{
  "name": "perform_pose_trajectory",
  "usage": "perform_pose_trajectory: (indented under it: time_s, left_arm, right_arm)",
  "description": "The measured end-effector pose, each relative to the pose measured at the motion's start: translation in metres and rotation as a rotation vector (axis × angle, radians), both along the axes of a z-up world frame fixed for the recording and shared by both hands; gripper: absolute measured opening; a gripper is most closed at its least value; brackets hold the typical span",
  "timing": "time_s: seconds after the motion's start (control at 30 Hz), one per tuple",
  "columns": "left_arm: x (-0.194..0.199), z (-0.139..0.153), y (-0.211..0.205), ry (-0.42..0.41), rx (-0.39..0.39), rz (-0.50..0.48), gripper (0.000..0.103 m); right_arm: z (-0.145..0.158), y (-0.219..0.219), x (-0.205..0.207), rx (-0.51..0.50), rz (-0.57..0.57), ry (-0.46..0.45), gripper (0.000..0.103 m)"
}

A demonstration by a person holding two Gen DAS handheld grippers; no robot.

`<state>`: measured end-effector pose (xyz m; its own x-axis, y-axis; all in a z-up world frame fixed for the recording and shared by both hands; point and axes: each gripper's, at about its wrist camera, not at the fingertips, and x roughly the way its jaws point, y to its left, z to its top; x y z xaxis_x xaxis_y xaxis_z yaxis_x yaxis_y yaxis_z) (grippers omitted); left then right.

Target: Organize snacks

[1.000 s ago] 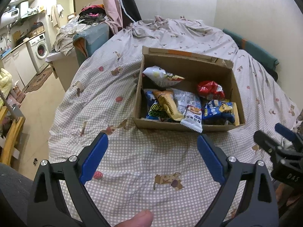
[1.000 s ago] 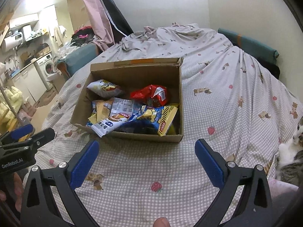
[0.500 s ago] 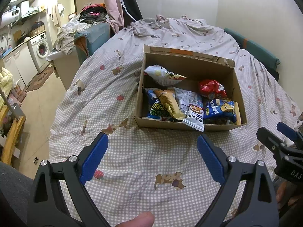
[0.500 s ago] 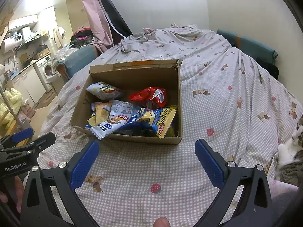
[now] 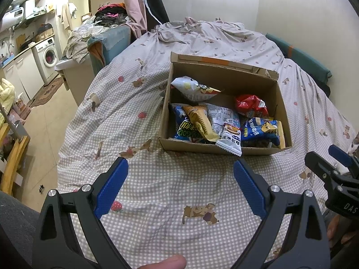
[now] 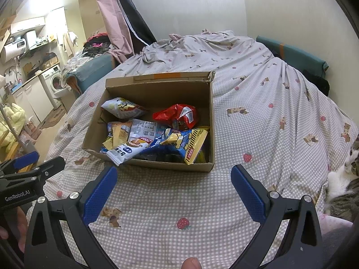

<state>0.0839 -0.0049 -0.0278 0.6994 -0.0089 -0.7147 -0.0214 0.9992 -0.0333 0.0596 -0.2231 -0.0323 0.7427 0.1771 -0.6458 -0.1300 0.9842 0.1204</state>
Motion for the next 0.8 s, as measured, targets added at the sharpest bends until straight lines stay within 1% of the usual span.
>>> perform_pose_trajectory:
  time_s: [0.8]
  left_arm:
    - [-0.0005, -0.0013, 0.0020, 0.001, -0.017, 0.021, 0.093]
  right_arm:
    - [0.0008, -0.0008, -0.0008, -0.004, -0.010, -0.007, 0.103]
